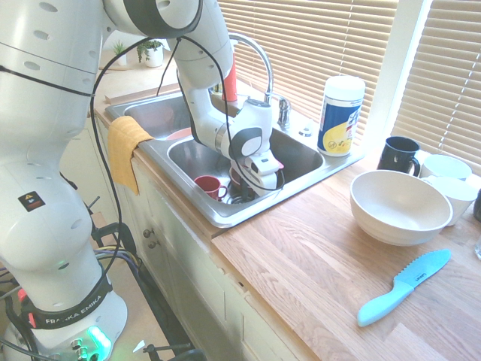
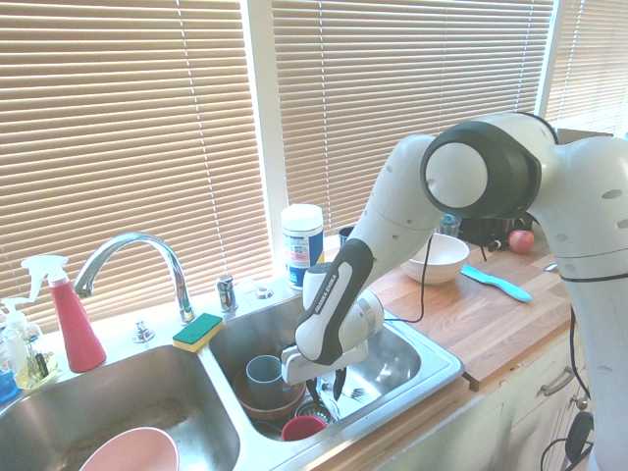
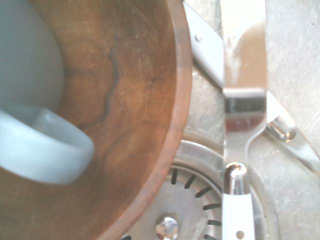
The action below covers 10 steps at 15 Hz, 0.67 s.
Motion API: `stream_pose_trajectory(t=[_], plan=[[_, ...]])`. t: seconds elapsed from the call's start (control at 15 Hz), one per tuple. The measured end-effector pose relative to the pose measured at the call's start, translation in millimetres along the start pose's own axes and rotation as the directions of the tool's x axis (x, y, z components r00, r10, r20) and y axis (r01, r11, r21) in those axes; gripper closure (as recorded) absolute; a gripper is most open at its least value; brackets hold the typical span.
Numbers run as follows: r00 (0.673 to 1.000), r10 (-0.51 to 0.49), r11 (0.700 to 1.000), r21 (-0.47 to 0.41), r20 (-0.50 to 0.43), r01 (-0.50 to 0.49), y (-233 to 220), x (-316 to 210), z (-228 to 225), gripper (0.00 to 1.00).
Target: Put the knife into the sink
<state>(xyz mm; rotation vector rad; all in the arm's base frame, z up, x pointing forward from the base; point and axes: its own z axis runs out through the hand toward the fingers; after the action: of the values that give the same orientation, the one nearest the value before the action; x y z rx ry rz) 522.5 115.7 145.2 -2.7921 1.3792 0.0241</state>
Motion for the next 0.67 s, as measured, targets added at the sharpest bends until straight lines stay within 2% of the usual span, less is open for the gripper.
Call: stream_pose_trajectory(t=[0.33,0.67], plan=[[1.0,-0.021,1.0,0.018,-0.011,0.022,-3.7,-1.4,-13.7,0.0],[0.994,-0.101,0.995,0.019,-0.043,0.102,7.6,-9.0,-129.8,0.0]])
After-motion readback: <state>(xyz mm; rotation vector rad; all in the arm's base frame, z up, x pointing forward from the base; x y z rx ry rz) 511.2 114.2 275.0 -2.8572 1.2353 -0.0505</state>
